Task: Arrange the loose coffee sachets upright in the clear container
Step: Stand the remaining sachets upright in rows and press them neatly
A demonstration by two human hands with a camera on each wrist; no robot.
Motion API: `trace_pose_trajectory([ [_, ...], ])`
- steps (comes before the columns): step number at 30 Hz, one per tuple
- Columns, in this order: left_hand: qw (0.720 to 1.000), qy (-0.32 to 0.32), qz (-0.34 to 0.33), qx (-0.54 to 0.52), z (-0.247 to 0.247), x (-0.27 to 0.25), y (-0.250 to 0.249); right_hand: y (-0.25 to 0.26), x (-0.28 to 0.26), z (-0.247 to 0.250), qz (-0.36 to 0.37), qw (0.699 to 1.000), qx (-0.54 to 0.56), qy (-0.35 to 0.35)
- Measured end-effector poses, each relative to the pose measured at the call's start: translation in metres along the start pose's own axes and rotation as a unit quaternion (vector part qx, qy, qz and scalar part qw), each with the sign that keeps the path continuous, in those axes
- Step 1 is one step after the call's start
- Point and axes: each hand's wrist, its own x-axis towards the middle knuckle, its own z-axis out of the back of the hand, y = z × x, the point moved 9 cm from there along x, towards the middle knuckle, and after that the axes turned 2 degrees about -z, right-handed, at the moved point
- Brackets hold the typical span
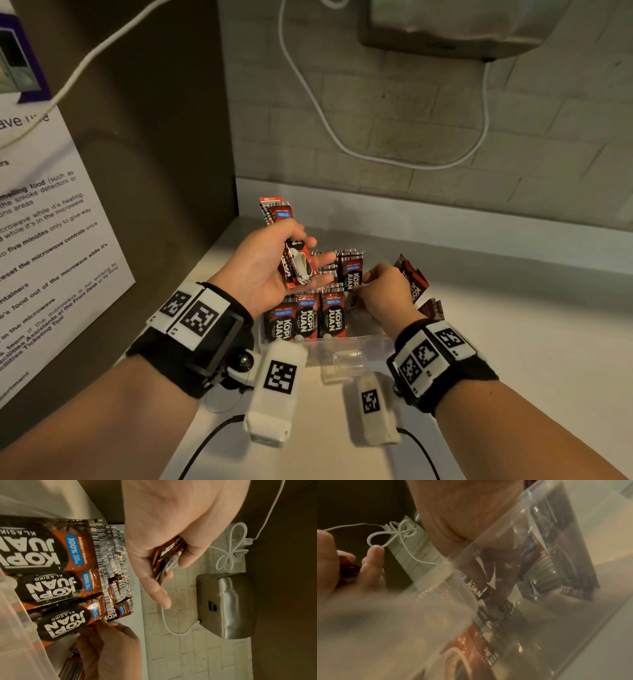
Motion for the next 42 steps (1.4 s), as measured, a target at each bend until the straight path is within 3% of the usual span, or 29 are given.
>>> trace_pose_trajectory([
  [11, 1.0, -0.003, 0.002, -0.001, 0.0, 0.001, 0.003, 0.019, -0.015, 0.025, 0.044, 0.998, -0.029, -0.025],
  [14, 1.0, 0.013, -0.002, 0.023, -0.005, 0.0, 0.005, 0.039, -0.027, 0.043, 0.091, 0.993, 0.05, -0.064],
  [18, 0.997, 0.031, -0.015, 0.072, -0.013, -0.001, 0.007, 0.071, -0.053, 0.038, 0.125, 0.972, 0.193, 0.054],
  [21, 0.995, 0.036, -0.029, 0.083, -0.015, -0.001, 0.008, 0.089, -0.071, 0.034, 0.133, 0.959, 0.21, 0.137],
  [25, 0.994, 0.036, -0.029, 0.1, -0.015, -0.002, 0.011, 0.092, -0.075, 0.032, 0.135, 0.952, 0.217, 0.168],
  [28, 0.995, 0.023, -0.013, 0.092, -0.011, -0.003, 0.011, 0.081, -0.063, 0.044, 0.112, 0.961, 0.224, 0.118],
  [32, 0.997, -0.004, -0.016, 0.077, 0.0, -0.001, 0.001, 0.044, -0.034, 0.061, 0.047, 0.98, 0.194, 0.002],
  [34, 0.997, -0.01, -0.017, 0.071, 0.002, -0.001, 0.0, 0.029, -0.022, 0.059, 0.036, 0.991, 0.119, -0.039],
  [37, 0.998, -0.008, -0.012, 0.065, 0.0, -0.002, 0.002, 0.015, -0.013, 0.04, 0.022, 0.999, 0.017, -0.031],
  [42, 0.998, -0.002, -0.007, 0.067, -0.004, -0.004, 0.005, 0.004, -0.005, 0.012, -0.007, 0.999, -0.049, 0.012],
])
